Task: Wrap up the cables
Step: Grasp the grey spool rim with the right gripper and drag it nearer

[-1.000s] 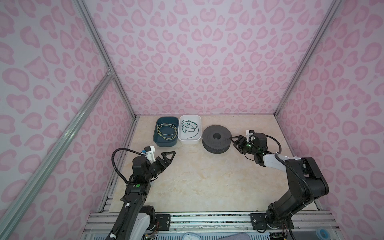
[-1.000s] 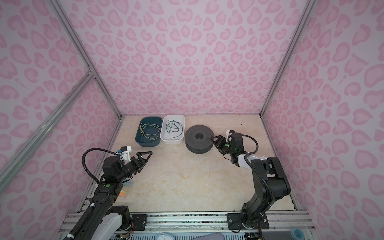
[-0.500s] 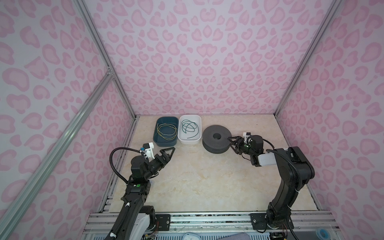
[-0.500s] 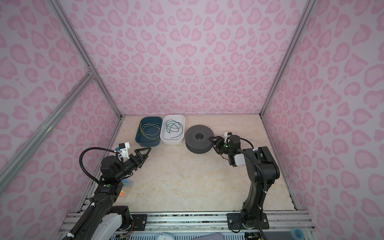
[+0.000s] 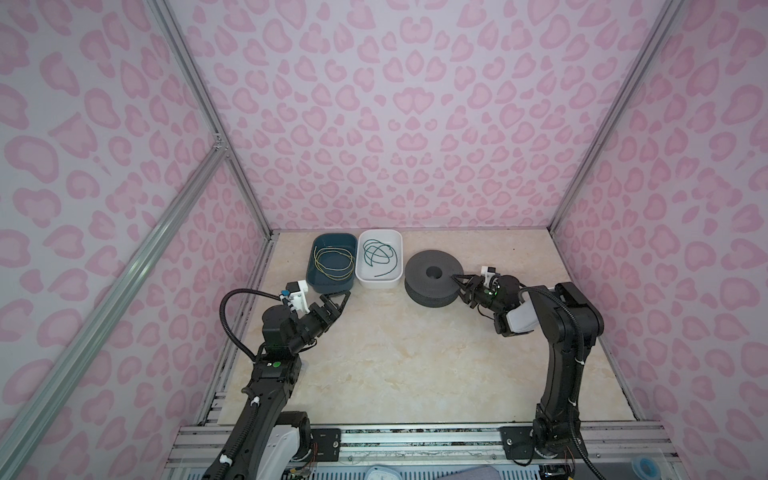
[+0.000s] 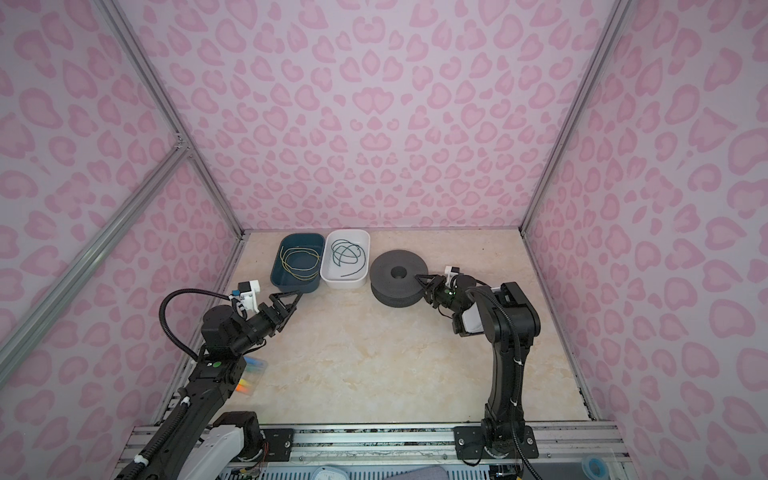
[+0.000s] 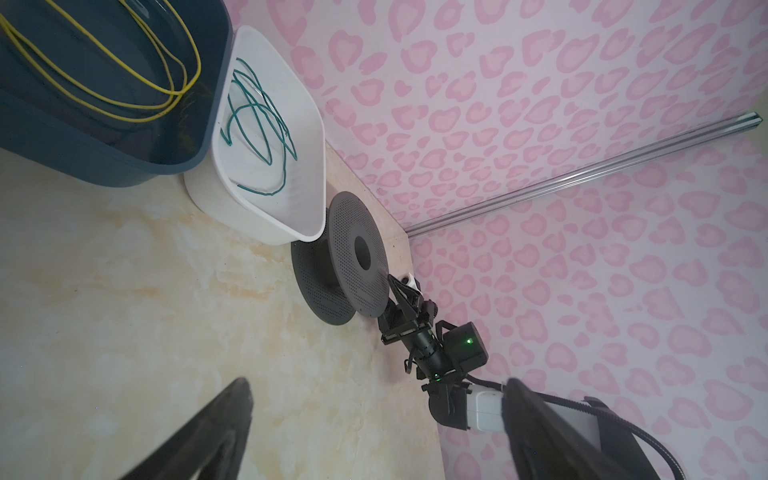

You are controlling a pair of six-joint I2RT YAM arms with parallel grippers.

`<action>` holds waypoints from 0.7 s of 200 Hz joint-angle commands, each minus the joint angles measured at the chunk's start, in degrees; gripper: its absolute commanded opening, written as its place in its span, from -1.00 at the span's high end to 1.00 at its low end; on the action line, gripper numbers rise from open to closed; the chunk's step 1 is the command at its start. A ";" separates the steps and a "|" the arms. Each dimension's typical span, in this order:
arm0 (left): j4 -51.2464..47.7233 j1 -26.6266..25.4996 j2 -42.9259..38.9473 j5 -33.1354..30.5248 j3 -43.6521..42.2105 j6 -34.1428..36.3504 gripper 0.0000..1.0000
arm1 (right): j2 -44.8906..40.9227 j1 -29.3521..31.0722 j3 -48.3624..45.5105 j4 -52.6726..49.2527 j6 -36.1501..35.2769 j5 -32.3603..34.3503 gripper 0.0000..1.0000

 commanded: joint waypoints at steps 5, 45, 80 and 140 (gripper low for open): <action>0.49 -0.06 -0.01 0.27 1.00 0.36 -0.91 | 2.57 0.25 0.78 11.13 5.54 -0.77 0.60; -0.80 -0.03 -0.21 0.14 1.81 0.54 -0.91 | 4.68 0.34 0.49 16.74 8.80 -0.28 0.91; -2.38 -0.06 -0.25 -0.57 3.73 1.79 -0.91 | 3.51 -0.47 -0.82 17.96 9.81 -0.76 1.00; -4.67 -0.01 -1.41 -1.13 5.02 3.10 -0.91 | -2.77 -1.50 -4.83 17.91 9.38 -2.33 1.00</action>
